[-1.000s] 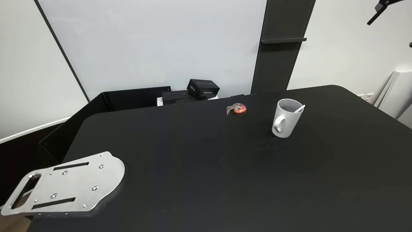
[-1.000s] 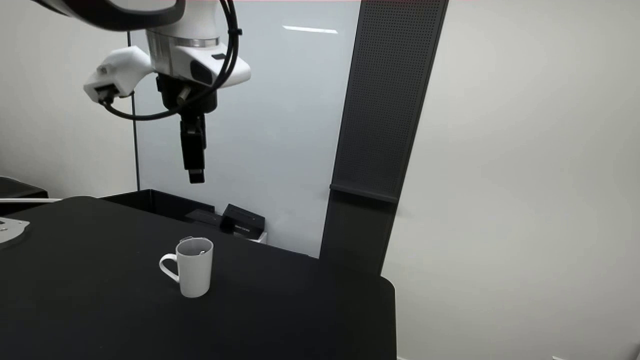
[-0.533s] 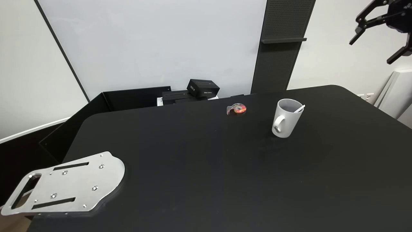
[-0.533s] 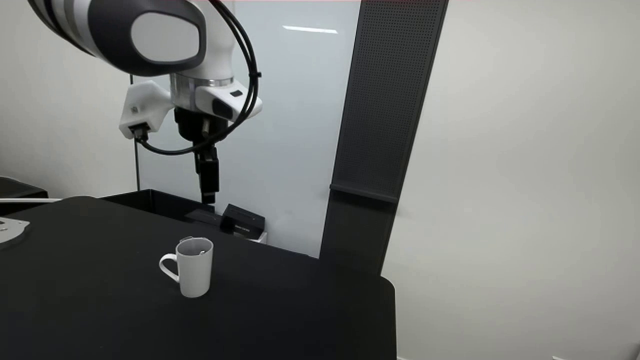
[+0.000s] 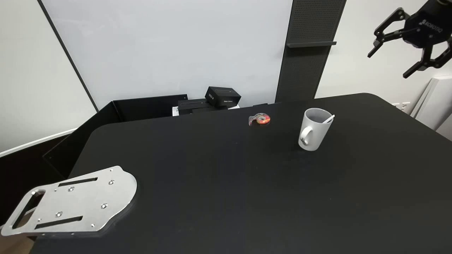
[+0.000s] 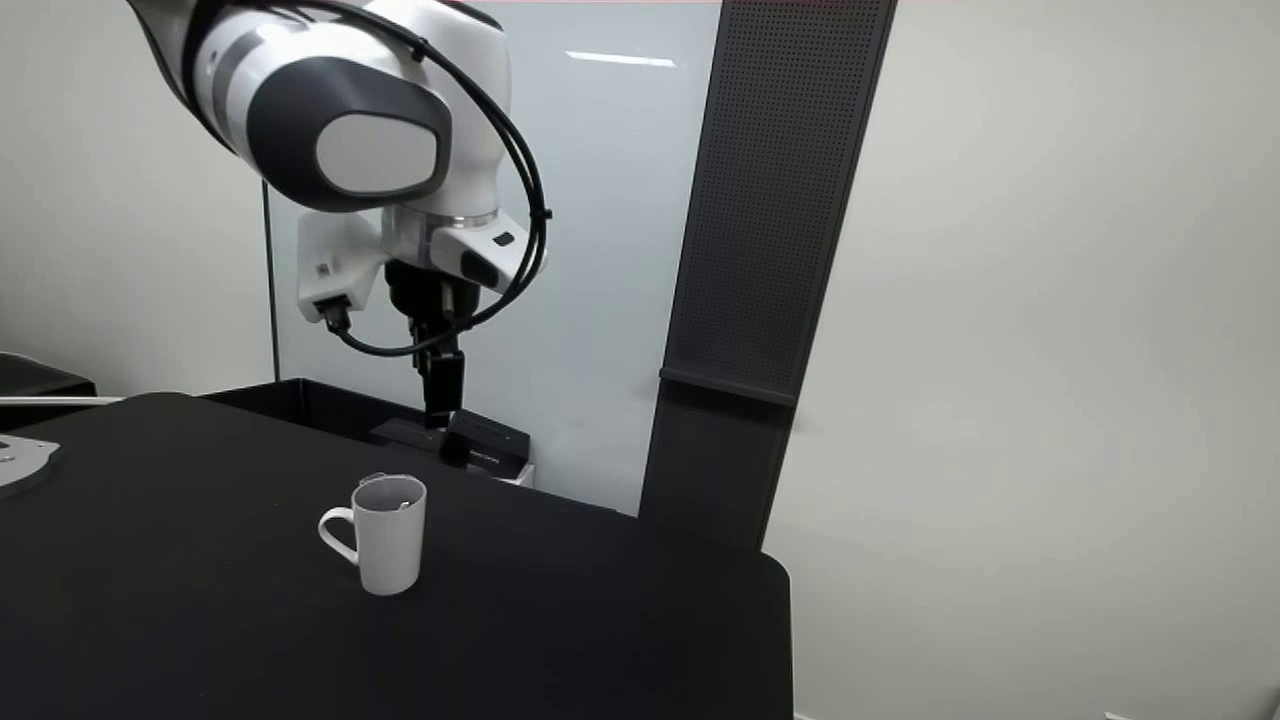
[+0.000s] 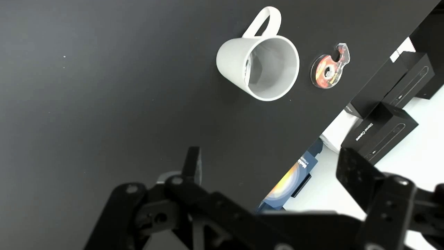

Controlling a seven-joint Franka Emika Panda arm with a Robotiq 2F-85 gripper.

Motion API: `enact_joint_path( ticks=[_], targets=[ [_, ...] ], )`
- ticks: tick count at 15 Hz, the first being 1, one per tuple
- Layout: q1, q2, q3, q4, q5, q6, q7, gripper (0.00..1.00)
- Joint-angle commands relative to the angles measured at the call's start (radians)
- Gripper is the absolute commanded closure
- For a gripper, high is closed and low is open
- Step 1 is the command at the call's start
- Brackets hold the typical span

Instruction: Remove the spoon from the mug and put it on the table

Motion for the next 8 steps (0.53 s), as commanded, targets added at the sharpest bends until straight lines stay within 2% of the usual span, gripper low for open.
enact_joint_path(
  ticks=[1, 8],
  targets=[
    [0.0, 0.075, 0.002, 0.071, 0.088, -0.013, -0.067, 0.0],
    [0.003, 0.172, 0.02, 0.131, 0.148, -0.02, -0.101, 0.0]
  ],
)
